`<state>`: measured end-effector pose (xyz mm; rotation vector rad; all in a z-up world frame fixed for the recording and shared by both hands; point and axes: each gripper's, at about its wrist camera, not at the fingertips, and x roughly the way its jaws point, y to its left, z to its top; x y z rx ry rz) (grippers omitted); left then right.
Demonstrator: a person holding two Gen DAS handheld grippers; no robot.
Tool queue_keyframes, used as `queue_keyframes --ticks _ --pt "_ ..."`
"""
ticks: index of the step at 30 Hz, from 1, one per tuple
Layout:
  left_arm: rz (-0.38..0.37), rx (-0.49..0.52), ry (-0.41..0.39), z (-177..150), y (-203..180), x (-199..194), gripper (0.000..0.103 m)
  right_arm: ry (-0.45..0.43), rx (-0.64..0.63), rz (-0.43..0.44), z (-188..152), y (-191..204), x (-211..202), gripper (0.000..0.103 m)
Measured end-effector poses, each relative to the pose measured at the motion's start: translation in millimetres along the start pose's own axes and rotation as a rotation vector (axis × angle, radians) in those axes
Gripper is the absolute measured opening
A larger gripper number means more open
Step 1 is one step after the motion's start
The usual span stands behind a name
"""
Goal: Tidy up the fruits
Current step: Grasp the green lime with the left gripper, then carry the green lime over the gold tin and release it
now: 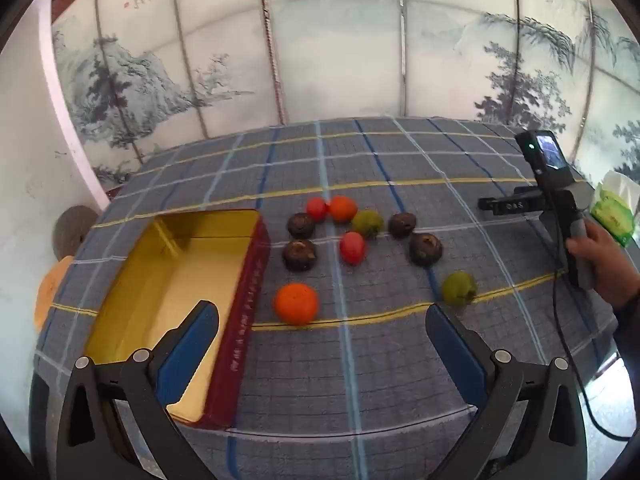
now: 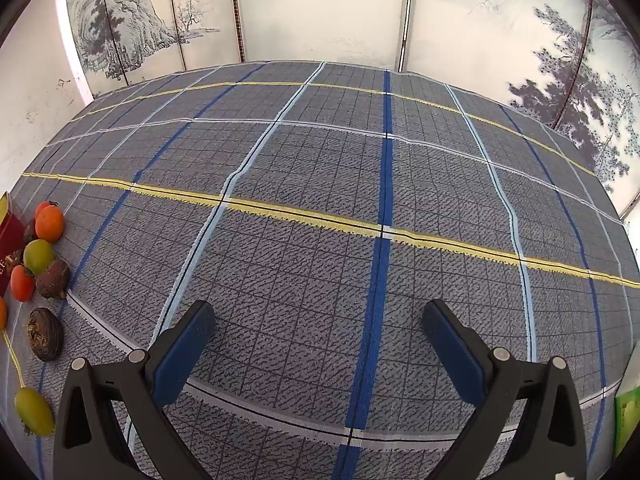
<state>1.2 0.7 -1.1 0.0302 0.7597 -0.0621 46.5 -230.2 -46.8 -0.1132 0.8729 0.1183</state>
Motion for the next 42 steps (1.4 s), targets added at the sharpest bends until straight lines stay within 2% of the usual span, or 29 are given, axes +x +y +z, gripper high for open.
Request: queue_keyframes --ticks 2,5,9,13,19,20,22,24,26,27,28,31,34,42 --pt "-0.050 -0.015 0.005 -1 0 3 0.103 0.001 0.000 0.000 0 0 0 0.103" --pt "-0.124 0.053 0.099 -2 -27 33 0.103 0.006 0.002 0.002 0 0 0 0.103" --pt "-0.223 0.048 0.141 9 -50 65 0.103 0.005 0.000 0.003 0 -1 0 0.103" --pt "-0.253 0.040 0.145 13 -71 85 0.102 0.005 0.001 -0.001 -1 -1 0 0.103" --pt "-0.175 0.075 0.146 11 -94 115 0.101 0.003 0.002 -0.001 -2 -1 1 0.103" --pt "-0.157 0.091 0.146 9 -99 120 0.098 0.003 0.003 -0.001 -2 -1 0 0.103" --pt "-0.128 0.134 0.155 4 -108 129 0.086 0.003 0.003 -0.001 -2 -1 1 0.103" --pt "-0.092 0.179 0.189 -1 -116 139 0.066 0.002 0.003 -0.001 -2 -1 1 0.103" --pt "-0.090 0.177 0.152 -4 -118 139 0.053 0.002 0.003 0.000 -2 -1 1 0.103" --pt "-0.097 0.181 0.160 -4 -119 141 0.040 0.001 0.004 0.000 -2 -1 1 0.103" --pt "-0.107 0.182 0.153 -3 -120 141 0.036 0.001 0.004 -0.001 -2 -1 1 0.103" --pt "-0.054 0.198 0.144 -4 -124 139 0.036 0.002 0.008 -0.004 -1 2 -2 0.103" --pt "-0.042 0.184 0.152 -5 -123 131 0.036 0.001 0.011 -0.006 -1 0 -2 0.103" --pt "-0.004 0.149 0.096 -9 -106 89 0.037 0.001 0.012 -0.004 -1 -2 0 0.103"
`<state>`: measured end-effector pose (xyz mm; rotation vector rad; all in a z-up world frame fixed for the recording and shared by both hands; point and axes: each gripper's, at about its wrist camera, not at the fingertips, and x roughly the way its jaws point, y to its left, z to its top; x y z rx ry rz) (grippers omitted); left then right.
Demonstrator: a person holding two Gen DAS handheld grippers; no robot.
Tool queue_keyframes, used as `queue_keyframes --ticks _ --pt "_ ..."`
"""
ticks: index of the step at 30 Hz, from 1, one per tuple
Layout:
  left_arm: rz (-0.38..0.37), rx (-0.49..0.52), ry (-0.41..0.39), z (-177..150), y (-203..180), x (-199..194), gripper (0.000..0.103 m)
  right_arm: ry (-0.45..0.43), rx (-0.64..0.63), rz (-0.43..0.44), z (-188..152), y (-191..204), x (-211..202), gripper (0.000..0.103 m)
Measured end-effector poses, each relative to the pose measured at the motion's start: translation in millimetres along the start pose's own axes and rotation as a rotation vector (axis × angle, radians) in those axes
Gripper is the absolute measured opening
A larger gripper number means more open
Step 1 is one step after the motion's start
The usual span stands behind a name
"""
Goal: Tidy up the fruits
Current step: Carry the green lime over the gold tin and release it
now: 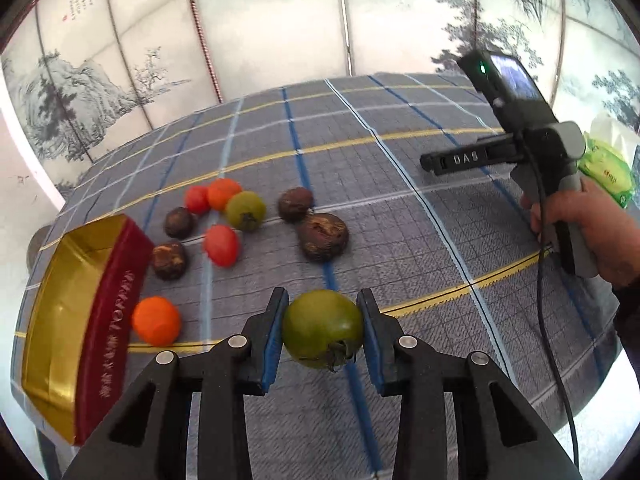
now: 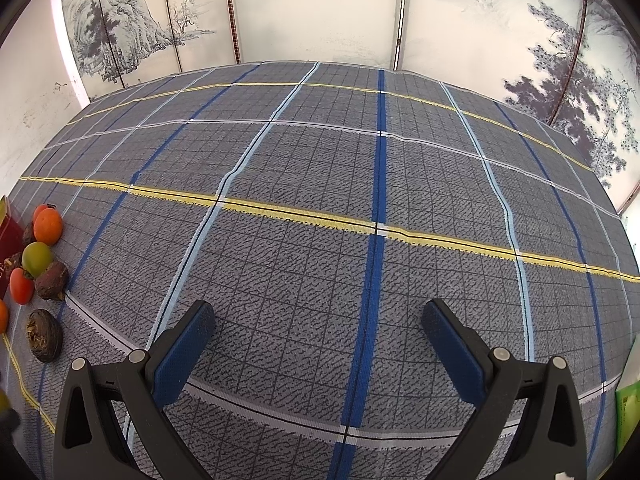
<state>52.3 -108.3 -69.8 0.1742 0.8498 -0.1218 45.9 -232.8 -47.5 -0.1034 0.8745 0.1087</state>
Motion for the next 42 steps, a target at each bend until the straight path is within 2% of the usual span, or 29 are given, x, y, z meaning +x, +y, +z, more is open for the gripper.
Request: queue_keyframes --ticks 8,18,25,33,42 --pt "0.029 -0.065 -0.005 -12 36 -28 0.037 0.005 -0.001 0.000 -1 1 -1 0.103" --pt "0.062 -0.148 0.002 -33 95 -50 0.037 -0.001 0.047 -0.039 -28 6 -19 0.103" --pt "0.126 -0.178 -0.020 -36 138 -65 0.037 -0.001 0.062 -0.054 -30 6 -21 0.103" --pt "0.229 -0.114 0.005 -25 181 -59 0.037 0.000 0.062 -0.054 -30 7 -21 0.103" --pt "0.272 -0.052 0.060 2 219 -29 0.038 0.000 0.062 -0.054 -30 6 -21 0.103"
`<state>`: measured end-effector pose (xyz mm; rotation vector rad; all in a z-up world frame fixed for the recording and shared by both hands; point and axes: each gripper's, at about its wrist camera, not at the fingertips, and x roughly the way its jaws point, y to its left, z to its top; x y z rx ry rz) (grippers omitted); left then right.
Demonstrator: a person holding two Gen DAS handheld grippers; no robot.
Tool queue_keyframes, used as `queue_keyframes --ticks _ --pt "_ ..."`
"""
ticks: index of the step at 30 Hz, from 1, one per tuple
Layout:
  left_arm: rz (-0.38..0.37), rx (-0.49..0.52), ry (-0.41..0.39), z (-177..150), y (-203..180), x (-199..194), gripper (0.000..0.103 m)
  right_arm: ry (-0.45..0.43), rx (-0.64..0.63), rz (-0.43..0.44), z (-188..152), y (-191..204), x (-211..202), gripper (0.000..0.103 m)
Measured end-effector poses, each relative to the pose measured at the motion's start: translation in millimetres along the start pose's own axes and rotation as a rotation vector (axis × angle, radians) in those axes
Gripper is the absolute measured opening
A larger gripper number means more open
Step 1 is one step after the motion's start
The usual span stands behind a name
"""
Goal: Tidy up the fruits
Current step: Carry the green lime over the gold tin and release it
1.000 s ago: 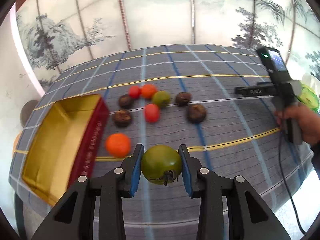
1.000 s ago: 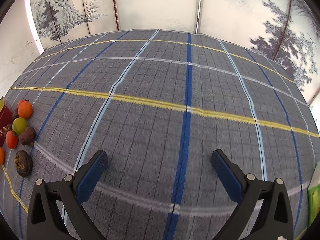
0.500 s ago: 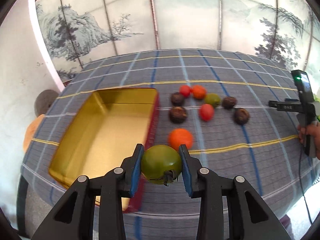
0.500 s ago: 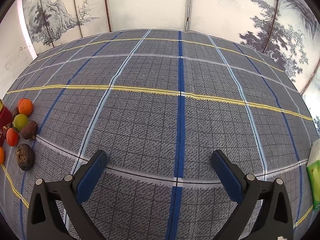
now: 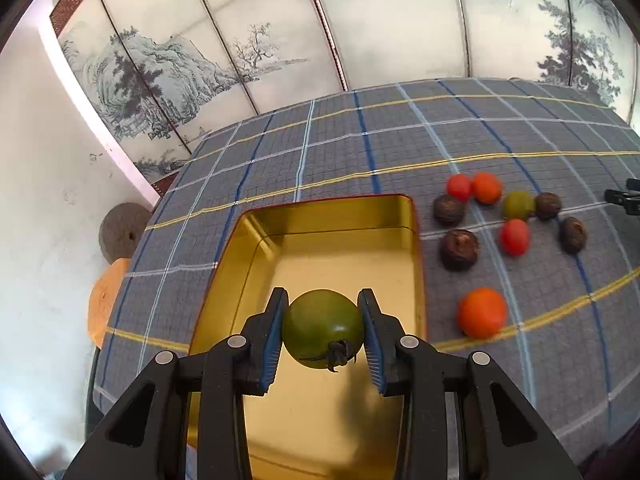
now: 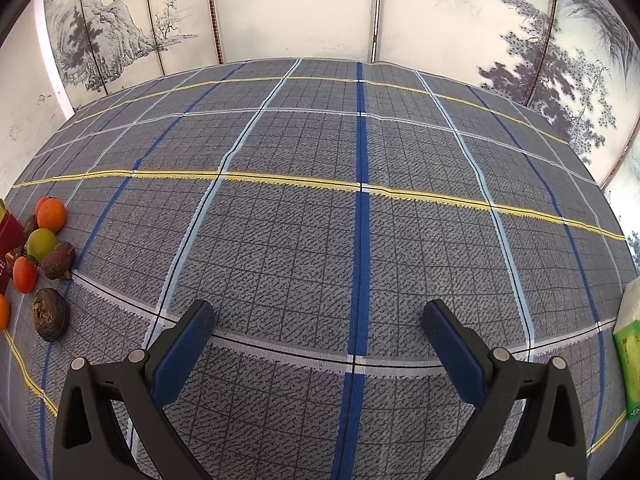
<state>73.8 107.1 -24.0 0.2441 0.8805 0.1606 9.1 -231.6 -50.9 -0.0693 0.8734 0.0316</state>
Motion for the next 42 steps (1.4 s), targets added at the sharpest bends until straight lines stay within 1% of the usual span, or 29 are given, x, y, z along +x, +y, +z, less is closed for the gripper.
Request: queue_keyframes --ticks 2,8,17,24,32,34,35,38,39,40,41,42 --pt "0.018 0.017 0.013 7 4 12 0.038 0.000 0.000 0.000 0 0 0 0.103" --pt "0.033 0.047 0.052 21 9 41 0.038 0.000 0.000 0.000 0 0 0 0.103" --pt "0.061 0.068 0.101 42 18 81 0.039 0.000 0.000 0.000 0 0 0 0.103" --pt "0.085 0.069 0.131 46 27 106 0.039 0.000 0.001 -0.001 0 0 0 0.103" --pt "0.094 0.057 0.158 45 34 123 0.039 0.000 0.020 -0.012 -1 0 -1 0.103" --pt "0.107 0.061 0.154 46 35 125 0.040 0.000 0.022 -0.014 -1 0 -1 0.103" --pt "0.110 0.060 0.154 45 36 126 0.043 0.000 0.022 -0.014 -1 -1 -1 0.103" --pt "0.116 0.057 0.151 46 37 127 0.058 -0.001 0.033 -0.021 -2 -1 -2 0.103" --pt "0.120 0.053 0.142 47 38 125 0.059 -0.010 0.044 -0.037 -3 -3 -6 0.103" --pt "0.115 0.045 0.131 47 39 121 0.059 -0.058 0.059 -0.046 -6 -5 -16 0.103" --pt "0.105 0.032 0.121 46 41 116 0.060 -0.123 0.078 -0.028 -11 -5 -31 0.103" --pt "0.080 0.004 0.103 46 45 109 0.062 -0.173 0.096 0.010 -15 -4 -45 0.103"
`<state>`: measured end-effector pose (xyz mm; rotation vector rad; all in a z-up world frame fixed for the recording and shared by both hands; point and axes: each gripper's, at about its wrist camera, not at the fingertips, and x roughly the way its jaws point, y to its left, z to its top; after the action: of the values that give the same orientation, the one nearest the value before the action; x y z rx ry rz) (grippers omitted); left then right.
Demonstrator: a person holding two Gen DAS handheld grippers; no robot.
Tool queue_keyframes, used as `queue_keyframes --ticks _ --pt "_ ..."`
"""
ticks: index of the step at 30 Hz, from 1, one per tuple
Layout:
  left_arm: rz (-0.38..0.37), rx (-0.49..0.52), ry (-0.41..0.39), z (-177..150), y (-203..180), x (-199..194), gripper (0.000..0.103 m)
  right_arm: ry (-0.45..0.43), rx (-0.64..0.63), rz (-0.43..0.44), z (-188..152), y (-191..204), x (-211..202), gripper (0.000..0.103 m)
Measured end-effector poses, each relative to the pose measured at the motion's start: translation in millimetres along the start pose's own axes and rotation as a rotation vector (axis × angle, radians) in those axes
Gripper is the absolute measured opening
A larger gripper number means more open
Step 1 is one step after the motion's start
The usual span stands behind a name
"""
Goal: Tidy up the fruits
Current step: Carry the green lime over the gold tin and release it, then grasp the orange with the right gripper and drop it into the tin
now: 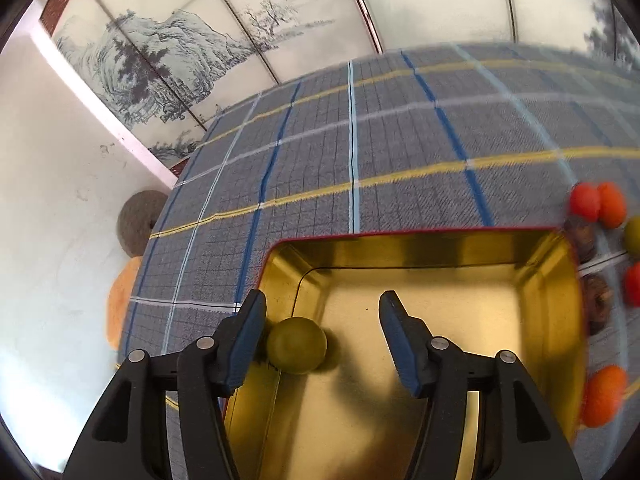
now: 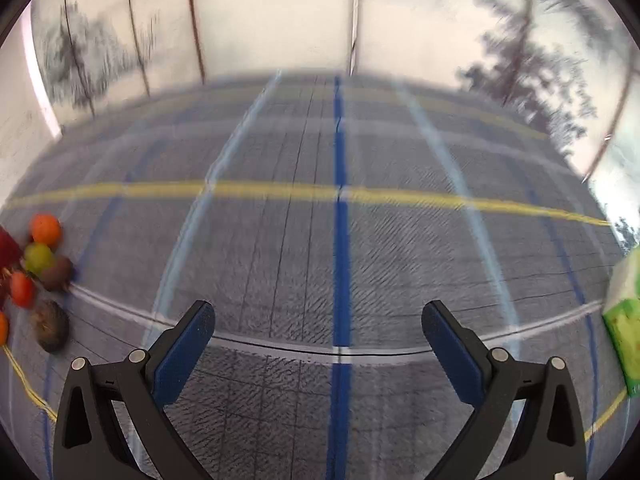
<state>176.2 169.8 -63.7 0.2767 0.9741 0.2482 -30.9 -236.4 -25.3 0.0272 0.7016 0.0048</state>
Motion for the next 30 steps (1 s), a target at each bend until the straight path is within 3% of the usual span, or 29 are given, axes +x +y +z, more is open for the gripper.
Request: queue_keyframes --ticks 4,5,8,10,11,16,20,25,27,28,30 --pt "-0.094 -0.164 -0.092 -13 28 -38 0.070 -0.161 -0.063 0.204 -6 39 -68 0.103" --pt "-0.099 -0.205 -0.120 -18 35 -48 0.075 -0.174 -0.122 0.303 -7 62 -84 0.103" --pt "-0.093 -0.326 -0.229 -42 51 -84 0.083 -0.111 -0.266 0.518 -12 122 -99 0.103" --pt "-0.115 -0.391 -0.274 -59 59 -106 0.085 -0.064 -0.352 0.614 -20 162 -98 0.101" --pt "-0.125 -0.409 -0.283 -68 60 -116 0.085 -0.049 -0.393 0.640 -26 181 -97 0.095" --pt "-0.105 -0.402 -0.251 -112 58 -151 0.085 0.048 -0.534 0.695 -41 245 -73 0.071" --pt "-0.086 -0.431 -0.205 -142 60 -164 0.086 0.121 -0.623 0.660 -50 279 -45 0.062" --pt "-0.050 -0.437 -0.155 -163 63 -170 0.086 0.201 -0.654 0.600 -53 289 -17 0.059" --pt "-0.047 -0.437 -0.161 -166 64 -173 0.086 0.230 -0.652 0.594 -54 294 -5 0.049" --pt "-0.045 -0.437 -0.168 -167 65 -174 0.086 0.237 -0.649 0.603 -54 294 -2 0.036" --pt "-0.042 -0.426 -0.180 -168 64 -178 0.087 0.244 -0.638 0.606 -54 294 -3 0.036"
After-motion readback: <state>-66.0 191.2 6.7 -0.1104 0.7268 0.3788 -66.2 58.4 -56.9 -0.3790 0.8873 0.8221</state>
